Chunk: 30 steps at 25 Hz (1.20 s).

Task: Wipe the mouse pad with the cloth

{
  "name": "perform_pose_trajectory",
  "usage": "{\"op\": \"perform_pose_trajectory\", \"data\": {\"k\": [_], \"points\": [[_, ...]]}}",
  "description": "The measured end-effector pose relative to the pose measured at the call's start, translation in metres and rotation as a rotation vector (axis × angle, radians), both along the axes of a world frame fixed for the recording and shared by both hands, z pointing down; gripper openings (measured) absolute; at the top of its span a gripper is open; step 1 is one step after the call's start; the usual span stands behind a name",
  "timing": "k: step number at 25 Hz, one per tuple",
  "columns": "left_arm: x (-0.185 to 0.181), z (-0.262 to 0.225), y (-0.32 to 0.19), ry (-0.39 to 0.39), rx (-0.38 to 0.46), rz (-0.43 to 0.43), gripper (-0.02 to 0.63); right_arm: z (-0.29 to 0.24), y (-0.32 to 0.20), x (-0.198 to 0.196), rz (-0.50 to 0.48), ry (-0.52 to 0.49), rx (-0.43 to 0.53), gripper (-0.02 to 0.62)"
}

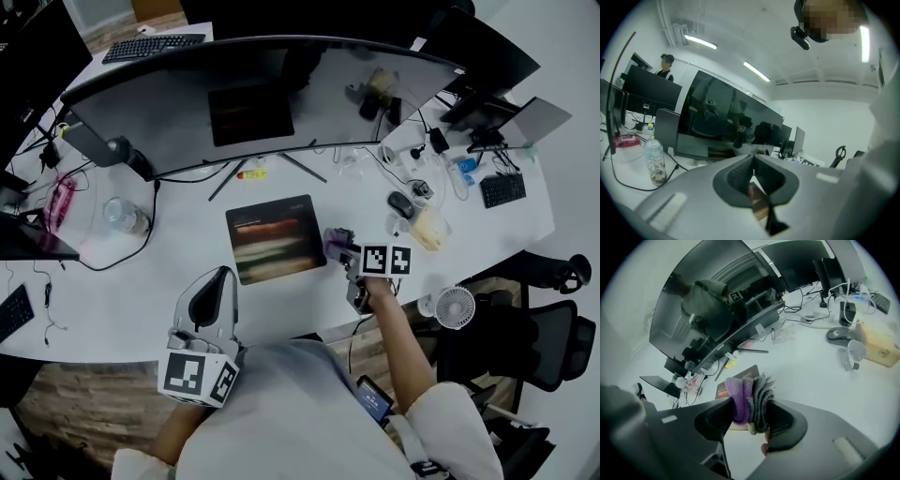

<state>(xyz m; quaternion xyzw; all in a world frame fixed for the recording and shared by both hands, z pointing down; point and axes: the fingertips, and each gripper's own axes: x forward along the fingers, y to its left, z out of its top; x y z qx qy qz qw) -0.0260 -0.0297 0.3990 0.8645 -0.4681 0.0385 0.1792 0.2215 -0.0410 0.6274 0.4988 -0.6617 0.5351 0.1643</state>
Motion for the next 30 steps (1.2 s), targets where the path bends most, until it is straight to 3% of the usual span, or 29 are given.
{"op": "perform_pose_trajectory", "data": {"k": [18, 30], "points": [[-0.005, -0.001, 0.014, 0.009, -0.012, 0.045, 0.000, -0.089, 0.020, -0.018, 0.030, 0.032, 0.260, 0.199], [-0.021, -0.002, 0.021, 0.014, -0.021, 0.041, 0.000, -0.172, 0.055, -0.055, 0.014, 0.114, 0.528, 0.198]]}}
